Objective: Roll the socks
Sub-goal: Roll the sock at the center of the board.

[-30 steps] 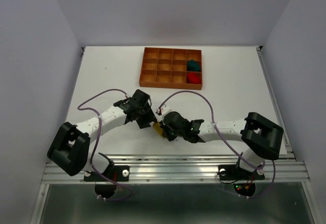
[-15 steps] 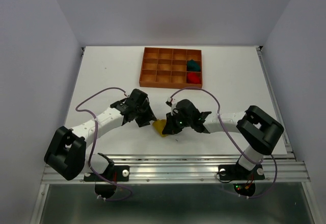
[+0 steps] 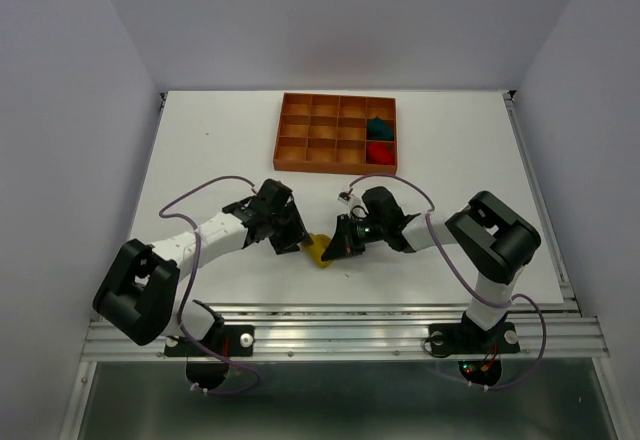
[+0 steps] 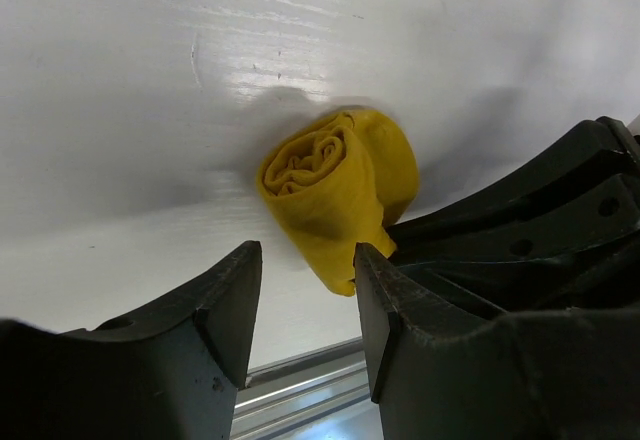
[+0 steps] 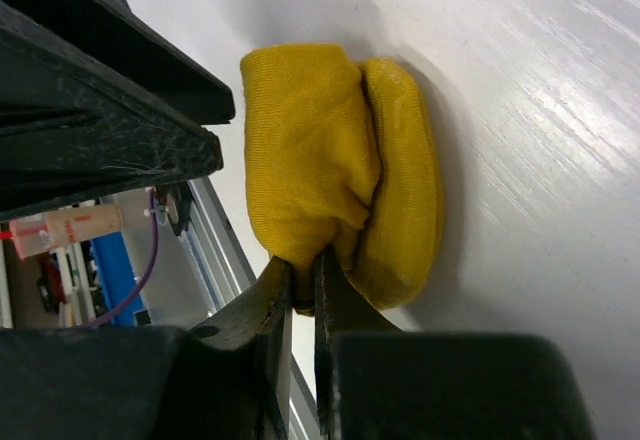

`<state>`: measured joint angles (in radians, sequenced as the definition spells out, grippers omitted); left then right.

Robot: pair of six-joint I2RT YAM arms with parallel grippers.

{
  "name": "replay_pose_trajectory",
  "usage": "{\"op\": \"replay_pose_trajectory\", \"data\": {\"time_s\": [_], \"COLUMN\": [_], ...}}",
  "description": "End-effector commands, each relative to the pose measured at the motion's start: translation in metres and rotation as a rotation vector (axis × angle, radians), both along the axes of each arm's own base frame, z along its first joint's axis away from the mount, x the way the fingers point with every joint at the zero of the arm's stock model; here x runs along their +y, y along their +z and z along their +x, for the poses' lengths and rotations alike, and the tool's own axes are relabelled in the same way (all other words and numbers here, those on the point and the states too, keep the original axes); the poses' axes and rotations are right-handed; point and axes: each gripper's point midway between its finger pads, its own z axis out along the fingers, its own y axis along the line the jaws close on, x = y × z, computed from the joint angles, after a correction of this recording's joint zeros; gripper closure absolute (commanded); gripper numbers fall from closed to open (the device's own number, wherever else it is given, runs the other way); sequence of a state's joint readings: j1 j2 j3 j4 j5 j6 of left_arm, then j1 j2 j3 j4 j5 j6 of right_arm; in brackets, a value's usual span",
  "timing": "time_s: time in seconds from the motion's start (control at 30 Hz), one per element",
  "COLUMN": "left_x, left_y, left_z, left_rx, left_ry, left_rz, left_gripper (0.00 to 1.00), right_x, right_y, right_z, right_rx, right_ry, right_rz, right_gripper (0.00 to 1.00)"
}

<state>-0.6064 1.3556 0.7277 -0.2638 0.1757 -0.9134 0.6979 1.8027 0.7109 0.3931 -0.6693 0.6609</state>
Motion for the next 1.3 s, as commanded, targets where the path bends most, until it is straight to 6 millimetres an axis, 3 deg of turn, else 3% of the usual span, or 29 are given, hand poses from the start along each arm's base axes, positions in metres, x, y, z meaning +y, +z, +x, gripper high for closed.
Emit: {"op": "replay_pose_trajectory", "data": {"time_s": [0.0,0.27,0.37,0.53,0.6,0.73,0.83,0.9,1.07,1.27], "left_x": [-0.006,-0.013,-0.015,-0.017,-0.018,-0.017,-0.013,-0.007,-0.001,-0.003], "left_y": [-0.008,-0.017,-0.022,-0.026,-0.03,-0.037,-0.044,-0.05,-0.051,-0.041], "left_z": [-0.001,0.006,0.008,0.009,0.01,0.008,0.005,0.004,0.005,0.005], "left_rx": [0.006,0.018,0.028,0.034,0.036,0.044,0.058,0.079,0.08,0.074], "left_ry": [-0.043,-0.058,-0.062,-0.067,-0.066,-0.067,-0.068,-0.059,-0.05,-0.054], "left_rz": [-0.013,-0.005,0.005,0.014,0.023,0.066,0.152,0.217,0.357,0.396], "left_gripper": [0.47,0.47,0.47,0.5,0.55,0.82,0.97,1.0,1.0,1.0], "right_x": [-0.035,-0.045,-0.051,-0.052,-0.052,-0.059,-0.054,-0.052,-0.05,-0.059], "right_y": [-0.053,-0.073,-0.077,-0.079,-0.079,-0.077,-0.053,-0.038,0.007,0.024], "right_z": [-0.018,-0.022,-0.014,-0.013,-0.011,-0.005,0.006,0.013,0.033,0.041], "right_rx": [0.168,0.227,0.214,0.22,0.211,0.157,0.043,-0.028,-0.189,-0.332], "right_ry": [-0.076,-0.097,-0.127,-0.127,-0.125,-0.118,-0.069,-0.04,-0.053,-0.074], "right_rz": [-0.175,-0.221,-0.264,-0.285,-0.293,-0.341,-0.309,-0.294,-0.27,-0.361], "right_gripper": [0.99,0.99,0.97,0.9,0.87,0.74,0.59,0.5,0.44,0.41]}}
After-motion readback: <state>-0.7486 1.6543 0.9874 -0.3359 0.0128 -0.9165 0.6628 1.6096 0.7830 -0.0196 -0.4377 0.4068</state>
